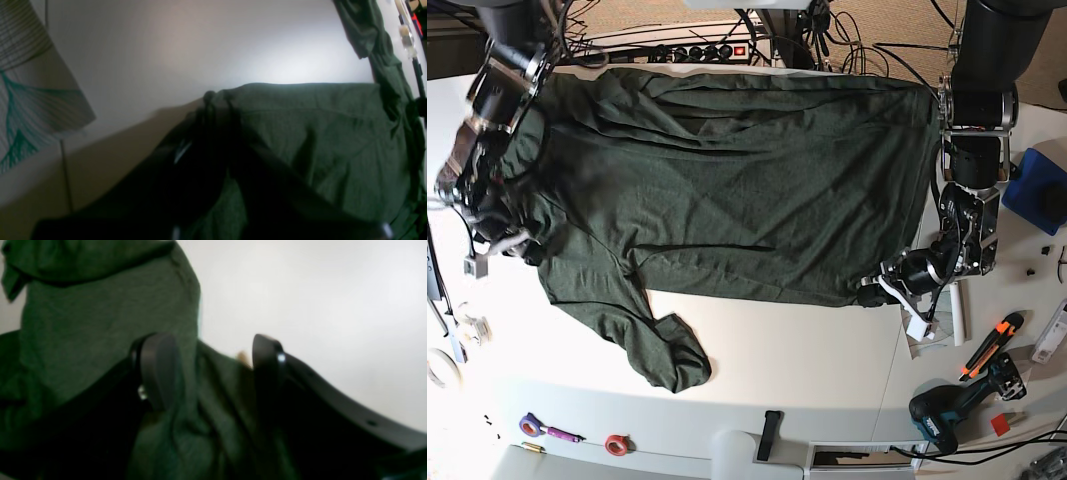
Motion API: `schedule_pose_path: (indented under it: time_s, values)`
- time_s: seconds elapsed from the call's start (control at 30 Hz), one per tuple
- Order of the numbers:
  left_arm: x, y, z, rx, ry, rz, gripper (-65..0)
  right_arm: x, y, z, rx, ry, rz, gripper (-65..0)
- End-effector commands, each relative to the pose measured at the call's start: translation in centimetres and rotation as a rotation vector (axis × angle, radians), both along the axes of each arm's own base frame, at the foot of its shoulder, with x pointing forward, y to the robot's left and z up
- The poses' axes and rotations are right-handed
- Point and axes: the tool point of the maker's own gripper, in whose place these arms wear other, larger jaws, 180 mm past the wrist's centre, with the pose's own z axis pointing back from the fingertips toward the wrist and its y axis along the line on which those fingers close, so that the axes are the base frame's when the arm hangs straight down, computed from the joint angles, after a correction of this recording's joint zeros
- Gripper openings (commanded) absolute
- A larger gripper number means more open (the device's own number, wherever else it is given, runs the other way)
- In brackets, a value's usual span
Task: Layout the t-shirt on the table in an organized manner, then fold the t-shirt properly
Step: 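Move both grippers along the shirt sides to its middle and grasp, then fold the grasped shirt sides toward the collar with both grippers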
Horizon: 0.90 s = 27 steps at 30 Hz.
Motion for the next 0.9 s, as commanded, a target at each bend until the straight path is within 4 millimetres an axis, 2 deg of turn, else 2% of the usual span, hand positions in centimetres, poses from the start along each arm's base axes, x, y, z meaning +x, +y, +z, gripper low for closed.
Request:
schedule_pose_path:
  time_s: [0.0,0.17,0.37,0.8,0.87]
  values:
    - [0.9,0.3,1.0,0.019,-0.023,-0.004,-65.0,1.2,-1.1,1.8,-0.032,-0.035,0.008,-29.3]
    - [0.9,0.2,1.0,0.016,-0.024,-0.007,-65.0,1.0,0.5,-1.0,-0.04,0.081,0.075,-29.3]
    - [0.9,0.2,1.0,0.016,-0.024,-0.006,-65.0,-1.0,2.8,-3.7,-0.046,0.223,0.181,-29.3]
    - [0.9,0.2,1.0,0.016,-0.024,-0.007,-65.0,-0.6,5.8,-2.7,0.119,0.169,0.24,-29.4]
    - [0.9,0.2,1.0,0.016,-0.024,-0.007,-65.0,-0.6,5.8,-2.7,0.12,0.168,0.24,-32.2]
